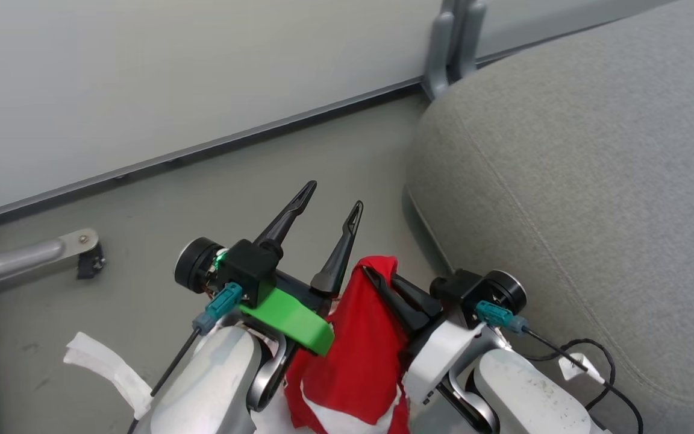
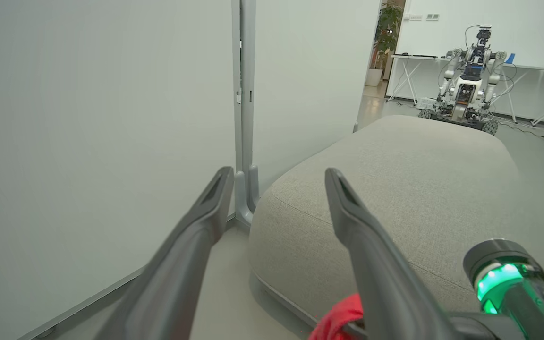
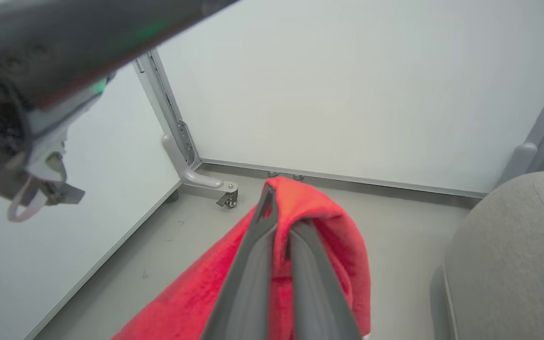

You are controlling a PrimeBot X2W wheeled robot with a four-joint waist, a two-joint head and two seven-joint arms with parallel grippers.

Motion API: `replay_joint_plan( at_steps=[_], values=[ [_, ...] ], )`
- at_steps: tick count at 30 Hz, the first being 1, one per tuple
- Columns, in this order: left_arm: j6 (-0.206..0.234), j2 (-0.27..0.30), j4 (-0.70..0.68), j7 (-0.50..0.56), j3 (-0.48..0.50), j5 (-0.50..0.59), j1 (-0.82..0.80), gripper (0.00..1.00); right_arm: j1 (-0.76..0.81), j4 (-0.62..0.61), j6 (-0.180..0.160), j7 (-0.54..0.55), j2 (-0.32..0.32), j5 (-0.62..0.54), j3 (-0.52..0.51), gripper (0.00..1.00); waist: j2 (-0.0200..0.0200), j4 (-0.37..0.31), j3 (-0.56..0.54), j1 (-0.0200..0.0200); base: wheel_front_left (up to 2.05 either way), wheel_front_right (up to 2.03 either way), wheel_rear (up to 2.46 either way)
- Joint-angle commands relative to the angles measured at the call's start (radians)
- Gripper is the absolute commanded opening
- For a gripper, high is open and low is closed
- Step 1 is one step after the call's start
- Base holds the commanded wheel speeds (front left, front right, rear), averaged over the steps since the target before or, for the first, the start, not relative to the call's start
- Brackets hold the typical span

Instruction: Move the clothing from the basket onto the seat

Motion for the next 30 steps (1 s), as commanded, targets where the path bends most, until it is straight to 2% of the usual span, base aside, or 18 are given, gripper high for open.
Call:
replay_joint_plan(
  at_steps=[1, 9, 16, 21, 26, 30],
  values=[
    [-0.003, 0.013, -0.006, 0.000, -0.001, 0.016, 0.004, 1.00, 0.017, -0.012, -0.001, -0.005, -0.002, 0.008, -0.008, 0.00, -0.0001, -0.151, 0.031, 0.0000, 0.00, 0.00, 0.00],
    [-0.003, 0.025, -0.004, 0.000, -0.026, 0.023, 0.018, 1.00, 0.060, -0.059, -0.001, -0.005, -0.002, 0.034, -0.063, 0.00, -0.0001, -0.318, 0.050, 0.0000, 0.00, 0.00, 0.00],
    [-0.003, 0.028, 0.013, 0.000, -0.086, 0.006, -0.015, 1.00, 0.095, -0.105, -0.001, -0.005, -0.001, 0.006, -0.174, 0.00, -0.0001, -0.331, 0.079, 0.0000, 0.00, 0.00, 0.00],
    [-0.003, 0.043, 0.013, 0.000, -0.084, 0.008, -0.007, 1.00, 0.024, -0.114, -0.001, -0.005, -0.001, -0.061, -0.230, 0.00, -0.0001, -0.332, 0.106, 0.0000, 0.00, 0.00, 0.00],
    [-0.003, 0.067, -0.001, 0.000, -0.061, 0.024, 0.019, 1.00, -0.120, -0.115, -0.001, -0.005, -0.061, -0.109, -0.258, 0.00, -0.0001, -0.331, 0.150, 0.0000, 0.00, 0.00, 0.00],
    [-0.003, 0.083, -0.021, 0.001, -0.061, 0.022, 0.008, 1.00, -0.280, -0.105, -0.001, -0.005, -0.162, -0.164, -0.259, 0.00, -0.0001, -0.301, 0.206, 0.0000, 0.00, 0.00, 0.00]
  ],
)
